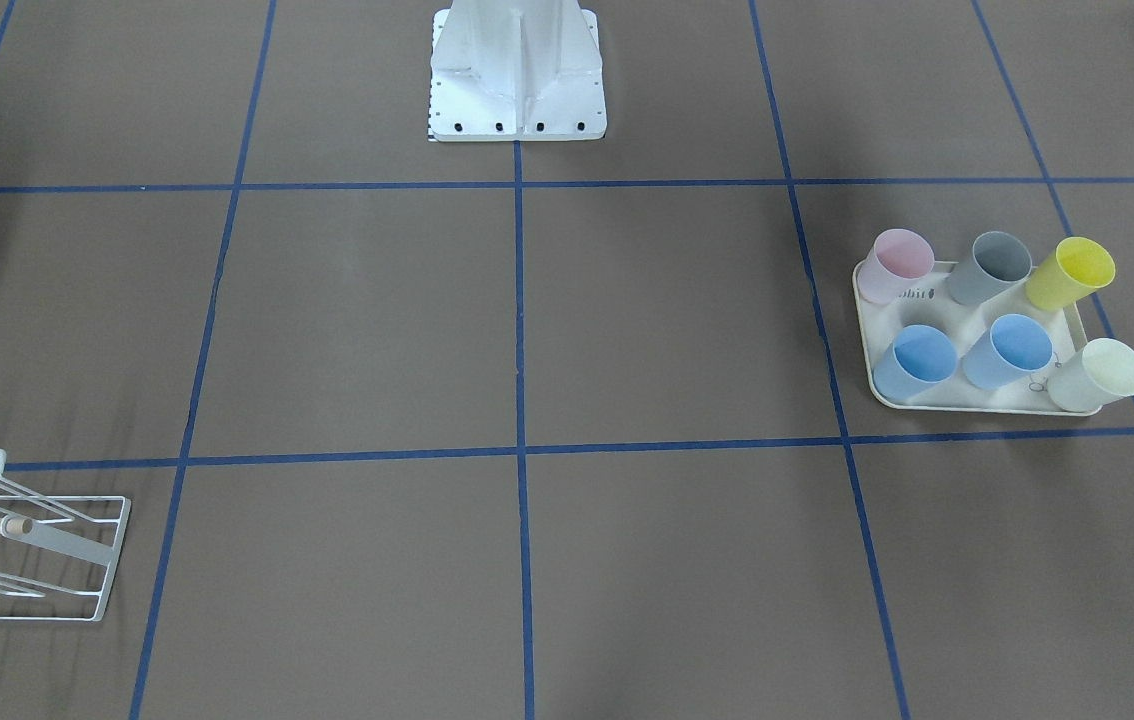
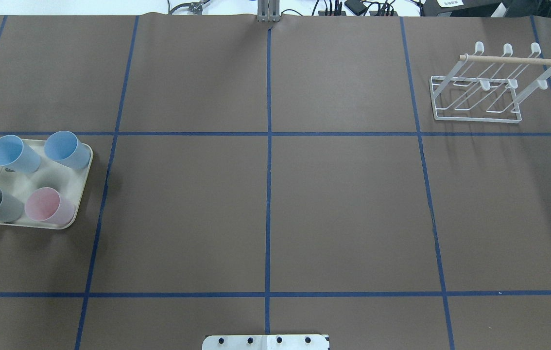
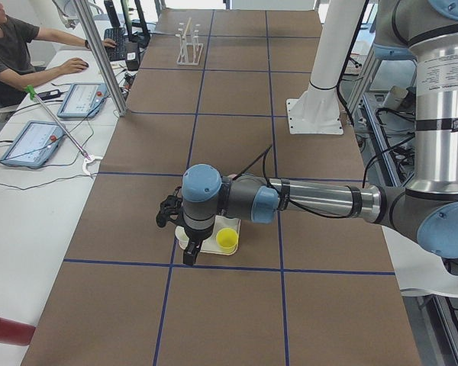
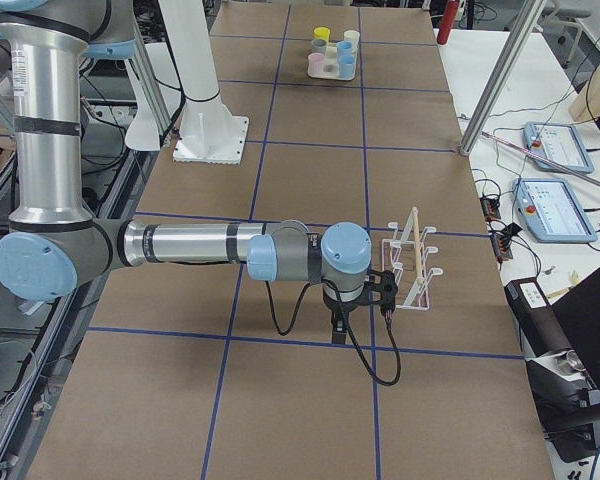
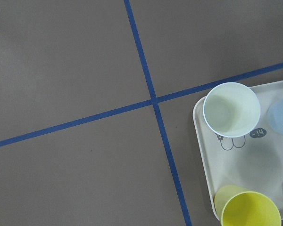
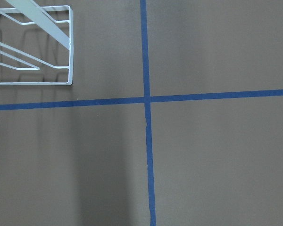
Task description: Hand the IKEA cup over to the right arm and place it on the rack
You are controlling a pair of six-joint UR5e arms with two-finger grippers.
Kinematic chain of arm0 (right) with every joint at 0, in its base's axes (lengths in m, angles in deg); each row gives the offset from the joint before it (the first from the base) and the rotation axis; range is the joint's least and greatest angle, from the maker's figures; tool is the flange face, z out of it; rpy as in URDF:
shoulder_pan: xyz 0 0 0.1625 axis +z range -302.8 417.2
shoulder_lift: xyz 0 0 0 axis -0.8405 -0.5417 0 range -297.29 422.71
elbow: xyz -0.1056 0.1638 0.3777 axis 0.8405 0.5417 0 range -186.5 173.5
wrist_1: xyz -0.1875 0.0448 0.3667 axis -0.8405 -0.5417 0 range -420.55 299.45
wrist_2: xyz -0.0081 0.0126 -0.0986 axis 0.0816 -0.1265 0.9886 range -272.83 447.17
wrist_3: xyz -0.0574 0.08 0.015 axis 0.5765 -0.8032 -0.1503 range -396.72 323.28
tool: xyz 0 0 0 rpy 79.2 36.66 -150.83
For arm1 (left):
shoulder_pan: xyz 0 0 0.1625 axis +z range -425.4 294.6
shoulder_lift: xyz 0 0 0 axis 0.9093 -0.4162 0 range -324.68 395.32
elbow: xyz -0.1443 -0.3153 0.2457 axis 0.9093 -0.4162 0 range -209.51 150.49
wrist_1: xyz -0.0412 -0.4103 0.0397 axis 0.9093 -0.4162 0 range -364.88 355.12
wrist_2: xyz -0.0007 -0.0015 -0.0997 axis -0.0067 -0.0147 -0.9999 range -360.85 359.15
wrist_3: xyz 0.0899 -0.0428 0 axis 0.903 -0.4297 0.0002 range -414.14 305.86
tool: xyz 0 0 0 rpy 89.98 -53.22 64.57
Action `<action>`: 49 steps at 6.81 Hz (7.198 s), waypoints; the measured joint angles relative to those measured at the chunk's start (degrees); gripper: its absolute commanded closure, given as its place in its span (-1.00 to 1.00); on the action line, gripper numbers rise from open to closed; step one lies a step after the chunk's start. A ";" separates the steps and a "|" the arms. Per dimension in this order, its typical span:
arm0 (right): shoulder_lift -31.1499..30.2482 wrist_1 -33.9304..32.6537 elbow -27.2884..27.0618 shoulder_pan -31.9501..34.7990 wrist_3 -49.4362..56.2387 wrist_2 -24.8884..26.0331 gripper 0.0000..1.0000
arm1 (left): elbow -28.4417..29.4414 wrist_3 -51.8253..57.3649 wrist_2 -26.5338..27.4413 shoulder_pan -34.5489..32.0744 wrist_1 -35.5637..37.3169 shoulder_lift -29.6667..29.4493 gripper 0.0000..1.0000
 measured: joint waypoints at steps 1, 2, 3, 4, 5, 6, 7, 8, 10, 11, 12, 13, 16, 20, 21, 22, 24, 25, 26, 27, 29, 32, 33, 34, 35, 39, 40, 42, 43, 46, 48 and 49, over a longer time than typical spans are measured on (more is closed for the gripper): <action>-0.06 -0.02 0.00 0.00 0.01 0.01 -1.00 | -0.05 0.04 0.02 0.00 -0.01 0.00 -1.00; -0.10 0.03 0.03 0.00 0.04 0.04 -1.00 | -0.12 0.13 0.05 0.00 -0.03 -0.08 -1.00; -0.13 0.11 0.04 0.00 0.08 0.08 -1.00 | -0.17 0.23 0.15 0.00 -0.01 -0.35 -1.00; -0.10 0.26 0.03 0.00 0.24 0.11 -1.00 | -0.25 0.27 0.31 0.02 0.03 -0.76 -1.00; 0.23 0.41 -0.06 0.00 0.39 0.02 -1.00 | -0.45 0.25 0.39 0.05 0.07 -1.30 -1.00; 1.13 0.40 -0.44 -0.20 0.23 -0.13 -1.00 | -0.91 0.16 0.37 0.11 0.02 -2.53 -1.00; 1.86 0.25 -1.11 -0.53 0.01 -0.21 -1.00 | -1.33 -0.02 0.41 0.33 -0.37 -4.43 -1.00; 2.37 0.11 -1.85 -1.19 -0.12 -0.22 -1.00 | -1.52 -0.18 0.41 0.75 -1.08 -6.17 -1.00; 3.71 0.17 -3.17 -2.84 -0.18 -0.22 -1.00 | -0.53 -0.24 -0.14 1.16 -3.96 -7.43 -1.00; 4.17 0.17 -4.65 -3.51 -0.21 -0.59 -1.00 | 2.00 -0.55 -0.28 1.28 -6.65 -7.55 -1.00; 4.48 0.04 -6.53 -3.99 -0.23 -0.82 -1.00 | 4.84 -3.11 -0.33 1.86 -10.54 -7.51 -1.00; 4.64 -0.34 -8.46 -4.20 -0.42 -1.04 -0.99 | 7.46 -8.30 -0.33 3.05 -15.58 -7.33 -0.98; 8.60 -2.84 -11.92 -4.86 -12.45 -3.86 -0.97 | 14.47 -21.73 -0.24 8.36 -28.87 -6.99 -0.96; 10.80 11.55 -13.87 -8.67 -32.24 -5.19 -0.99 | 21.38 -31.85 -0.07 13.08 -39.87 -7.82 -0.91; 10.88 15.42 -13.56 -9.15 -34.85 -4.55 -0.99 | 22.16 -33.09 0.06 13.76 -40.95 -8.12 -0.90; 11.30 18.23 -13.29 -9.33 -36.02 -3.81 -0.98 | 23.31 -33.62 0.18 14.48 -41.78 -8.57 -0.88; 12.78 20.25 -13.02 -9.39 -36.57 -2.03 -0.98 | 25.79 -33.78 0.34 16.65 -42.42 -9.76 -0.74; 13.13 20.43 -13.05 -9.40 -36.61 -1.69 -0.98 | 26.45 -33.69 0.37 17.50 -42.49 -9.99 -0.63; 13.30 20.49 -13.15 -9.40 -36.62 -1.56 -0.98 | 26.79 -33.46 0.40 18.08 -42.47 -10.06 -0.54; 13.35 20.51 -13.25 -9.40 -36.63 -1.53 -0.98 | 26.95 -33.25 0.44 18.34 -42.43 -10.05 -0.39; 13.39 20.54 -13.29 -9.44 -36.63 -1.51 -0.98 | 26.88 -33.04 0.47 18.43 -42.41 -9.83 0.16; 13.39 20.57 -13.39 -9.42 -36.69 -1.51 -0.98 | 26.41 -33.01 0.53 18.38 -42.29 -9.35 1.00; 13.39 20.54 -13.40 -9.41 -36.71 -1.50 -0.98 | 26.40 -33.03 0.55 18.38 -42.27 -9.21 1.00; 13.39 20.54 -13.43 -9.41 -36.71 -1.50 -0.98 | 26.27 -33.07 0.51 18.31 -42.24 -9.01 1.00; 13.39 20.56 -13.45 -9.42 -36.72 -1.51 -0.98 | 25.47 -33.13 0.38 18.10 -42.03 -8.86 1.00; 14.56 20.54 -12.95 -9.81 -36.72 -1.35 -0.98 | 19.31 -34.61 0.33 9.42 -39.74 -9.81 1.00; 15.28 20.54 -12.65 -10.49 -37.18 -0.59 -0.98 | 18.42 -38.19 1.67 8.27 -39.75 -11.58 1.00; 17.67 20.75 -12.19 -12.80 -42.65 4.14 -0.98 | 14.46 -51.05 7.37 7.93 -40.16 -14.43 1.00; 19.26 21.73 -12.08 -14.59 -47.96 7.15 -0.98 | 11.75 -58.71 8.64 8.43 -40.91 -15.00 1.00; 21.18 33.17 -11.71 -21.30 -71.57 14.53 -0.98 | 8.18 -88.25 11.95 14.88 -51.47 -17.17 1.00; 21.72 40.32 -11.72 -27.39 -83.93 21.72 -0.98 | 8.08 -105.87 17.61 19.95 -61.58 -18.23 1.00; 22.74 42.16 -11.71 -29.42 -88.58 24.17 -0.98 | 8.07 -115.49 21.26 22.86 -66.31 -19.27 1.00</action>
